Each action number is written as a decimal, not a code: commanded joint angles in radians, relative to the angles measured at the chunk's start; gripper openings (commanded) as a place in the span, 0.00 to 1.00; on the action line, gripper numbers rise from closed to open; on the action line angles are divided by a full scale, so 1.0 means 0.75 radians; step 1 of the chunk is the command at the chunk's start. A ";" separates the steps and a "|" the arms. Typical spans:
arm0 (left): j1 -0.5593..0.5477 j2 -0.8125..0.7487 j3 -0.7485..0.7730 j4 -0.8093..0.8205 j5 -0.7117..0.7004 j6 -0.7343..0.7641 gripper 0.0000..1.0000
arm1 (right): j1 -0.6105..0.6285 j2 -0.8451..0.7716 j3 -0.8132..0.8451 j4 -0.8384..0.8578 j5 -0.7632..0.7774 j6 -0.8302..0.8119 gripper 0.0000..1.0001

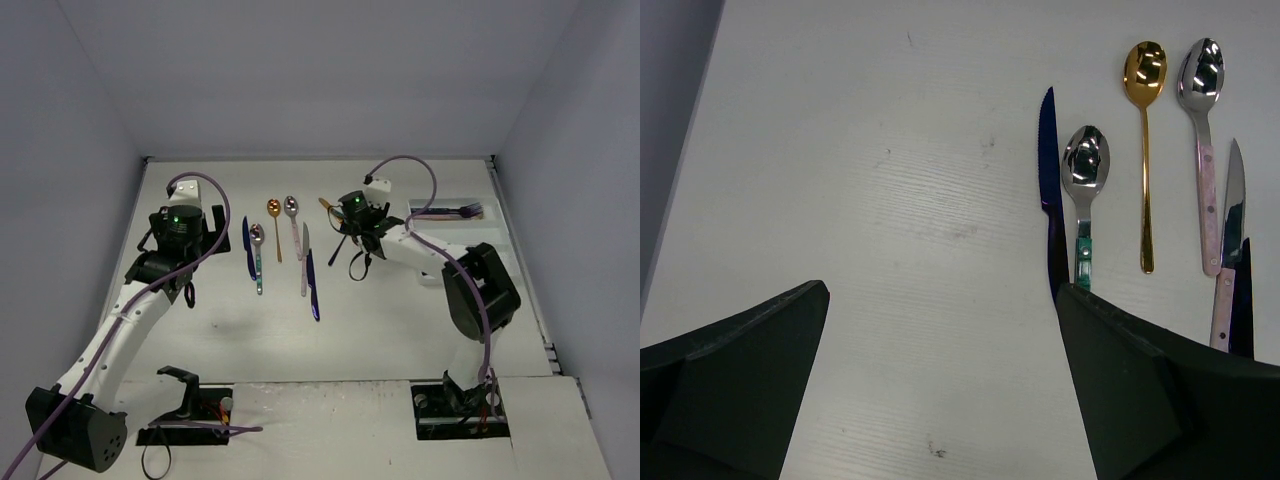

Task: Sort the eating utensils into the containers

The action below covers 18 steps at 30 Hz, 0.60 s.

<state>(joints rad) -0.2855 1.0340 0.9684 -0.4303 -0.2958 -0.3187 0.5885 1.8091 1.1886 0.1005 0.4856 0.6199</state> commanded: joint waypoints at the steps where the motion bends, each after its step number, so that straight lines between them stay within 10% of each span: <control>1: 0.013 -0.008 0.030 0.032 -0.024 -0.003 0.97 | 0.063 0.126 0.143 0.002 0.088 0.037 0.46; 18: 0.013 -0.012 0.032 0.034 -0.016 -0.003 0.97 | 0.086 0.466 0.343 -0.114 0.151 0.128 0.34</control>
<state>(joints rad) -0.2855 1.0340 0.9684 -0.4312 -0.2958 -0.3187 0.6540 2.1372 1.4028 0.0467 0.5482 0.6848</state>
